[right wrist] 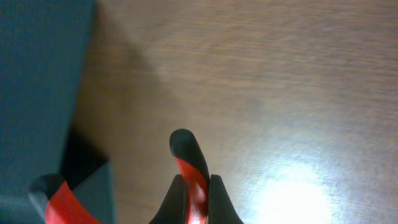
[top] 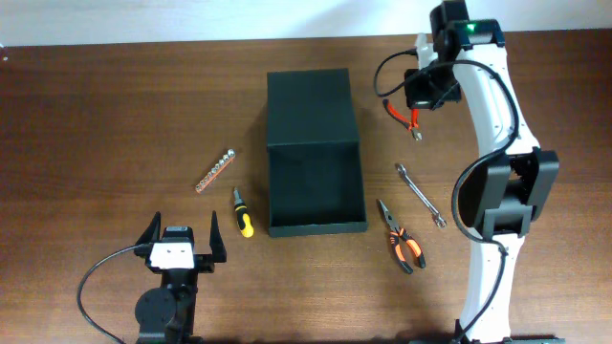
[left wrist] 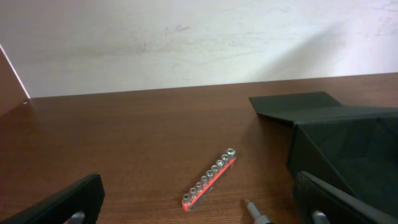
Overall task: Pack container
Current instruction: 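Carry the cutters left into the black box and release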
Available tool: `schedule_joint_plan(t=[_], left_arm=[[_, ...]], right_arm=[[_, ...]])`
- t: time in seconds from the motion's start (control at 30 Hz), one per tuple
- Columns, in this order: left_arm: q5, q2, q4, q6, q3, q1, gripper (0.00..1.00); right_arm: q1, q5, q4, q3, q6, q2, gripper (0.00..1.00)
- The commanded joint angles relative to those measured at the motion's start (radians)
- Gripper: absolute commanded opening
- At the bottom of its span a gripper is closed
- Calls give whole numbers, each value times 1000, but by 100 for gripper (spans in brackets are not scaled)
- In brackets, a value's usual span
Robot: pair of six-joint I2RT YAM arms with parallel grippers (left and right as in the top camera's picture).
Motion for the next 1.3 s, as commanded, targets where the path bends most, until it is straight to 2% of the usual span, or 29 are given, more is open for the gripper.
schedule_joint_plan(t=[0.0, 0.37, 0.7, 0.93, 1.27], left_arm=[[8, -7, 0, -2, -5, -3, 99], [8, -7, 0, -2, -5, -3, 99], [8, -7, 0, -2, -5, -3, 99], [8, -7, 0, -2, -5, -3, 99], [8, -7, 0, -2, -5, -3, 99]], right_arm=[[75, -51, -52, 65, -80, -43, 4], [320, -56, -116, 76, -156, -55, 4], [455, -7, -127, 52, -190, -55, 4], [486, 44, -112, -46, -216, -54, 4], [487, 52, 56, -243, -231, -54, 4]])
